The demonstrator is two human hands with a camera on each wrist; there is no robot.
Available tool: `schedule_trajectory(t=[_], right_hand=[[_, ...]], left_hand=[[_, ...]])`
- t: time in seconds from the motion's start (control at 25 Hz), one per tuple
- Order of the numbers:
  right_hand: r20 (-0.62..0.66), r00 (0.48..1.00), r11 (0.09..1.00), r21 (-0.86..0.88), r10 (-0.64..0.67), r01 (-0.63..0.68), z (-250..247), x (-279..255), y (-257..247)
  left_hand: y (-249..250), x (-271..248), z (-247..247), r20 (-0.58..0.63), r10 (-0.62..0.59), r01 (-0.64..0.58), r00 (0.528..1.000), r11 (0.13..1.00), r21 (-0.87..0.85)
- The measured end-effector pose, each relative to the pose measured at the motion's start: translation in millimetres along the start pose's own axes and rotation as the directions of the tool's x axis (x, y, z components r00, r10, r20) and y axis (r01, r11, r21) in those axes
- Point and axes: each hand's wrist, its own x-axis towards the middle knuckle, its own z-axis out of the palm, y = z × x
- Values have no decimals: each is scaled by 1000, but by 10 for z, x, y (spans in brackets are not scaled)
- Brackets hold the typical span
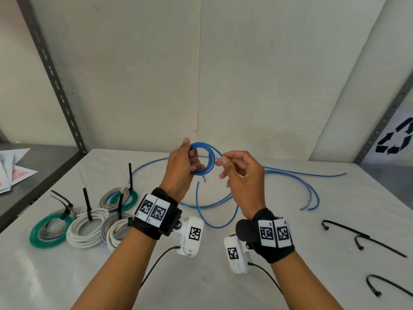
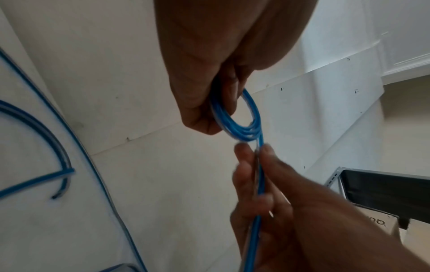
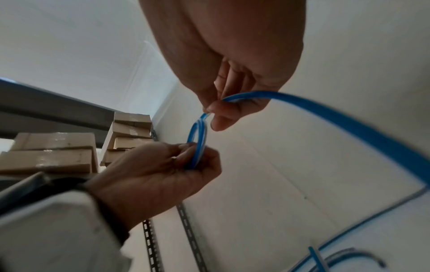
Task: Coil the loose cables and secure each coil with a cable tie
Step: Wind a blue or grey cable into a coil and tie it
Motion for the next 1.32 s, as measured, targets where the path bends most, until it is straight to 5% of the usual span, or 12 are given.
schedule_trajectory(t=[0.4, 0.68, 0.84, 1.32], right_hand=[[-42, 997, 980, 189, 67, -58, 178, -94, 3], [44, 999, 999, -37, -28, 30, -38, 9, 20], [182, 980, 974, -190, -84, 119, -144, 50, 30], [165, 983, 974, -195, -82, 114, -193, 74, 40]], left_hand=[[14, -42, 84, 11, -68, 69, 998, 980, -187], [78, -59, -36, 147, -76, 45, 986, 978, 203], [51, -101, -78, 293, -136, -48, 946, 837, 545], [60, -90, -181, 360, 16, -202, 933, 851, 485]])
